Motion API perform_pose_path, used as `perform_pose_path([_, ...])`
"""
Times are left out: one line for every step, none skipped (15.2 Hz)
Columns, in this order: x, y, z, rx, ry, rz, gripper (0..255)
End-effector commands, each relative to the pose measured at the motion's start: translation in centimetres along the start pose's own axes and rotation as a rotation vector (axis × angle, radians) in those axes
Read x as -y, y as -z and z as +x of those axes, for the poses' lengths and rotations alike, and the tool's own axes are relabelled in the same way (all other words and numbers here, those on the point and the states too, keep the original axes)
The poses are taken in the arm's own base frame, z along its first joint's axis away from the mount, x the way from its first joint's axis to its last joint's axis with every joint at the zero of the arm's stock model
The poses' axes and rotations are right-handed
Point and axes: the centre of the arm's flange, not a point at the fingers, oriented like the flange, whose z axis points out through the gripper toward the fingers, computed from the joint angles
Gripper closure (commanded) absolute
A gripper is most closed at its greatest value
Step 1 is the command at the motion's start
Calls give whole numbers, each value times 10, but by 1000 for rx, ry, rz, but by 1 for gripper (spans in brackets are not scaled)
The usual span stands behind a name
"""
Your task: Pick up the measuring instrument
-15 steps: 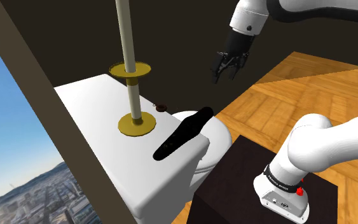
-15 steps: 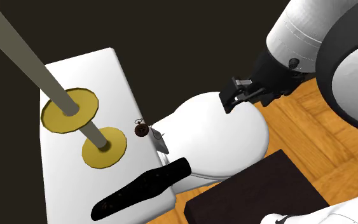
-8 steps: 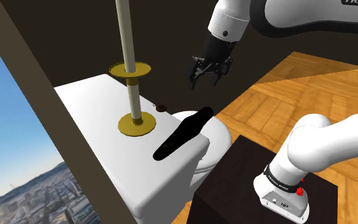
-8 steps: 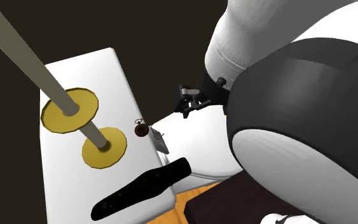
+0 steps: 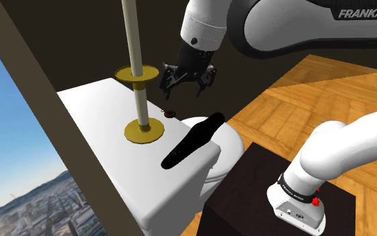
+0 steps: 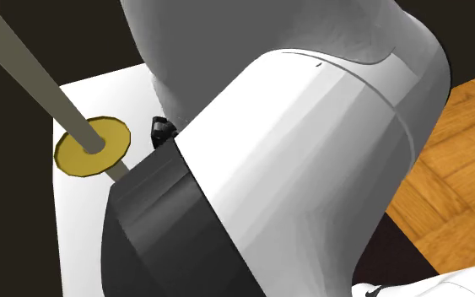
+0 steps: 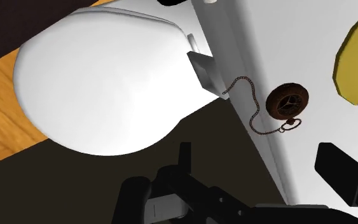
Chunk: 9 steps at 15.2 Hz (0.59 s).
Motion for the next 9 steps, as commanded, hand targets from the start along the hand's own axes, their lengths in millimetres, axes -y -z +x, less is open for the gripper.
perform_pose_path([25, -5, -7, -23, -32, 0, 0])
perform_pose_path([36, -6, -8, -33, -45, 0, 0])
perform_pose_path([36, -11, -10, -33, -45, 0, 0])
perform_pose_path([35, -16, -11, -33, -45, 0, 0])
perform_pose_path([35, -21, -13, -33, -45, 0, 0])
perform_pose_path([34, -26, -14, -33, -45, 0, 0])
perform_pose_path([33, -31, -16, -33, -45, 0, 0])
perform_pose_path([33, -37, -17, -33, -45, 0, 0])
perform_pose_path([32, -42, -18, -33, -45, 0, 0])
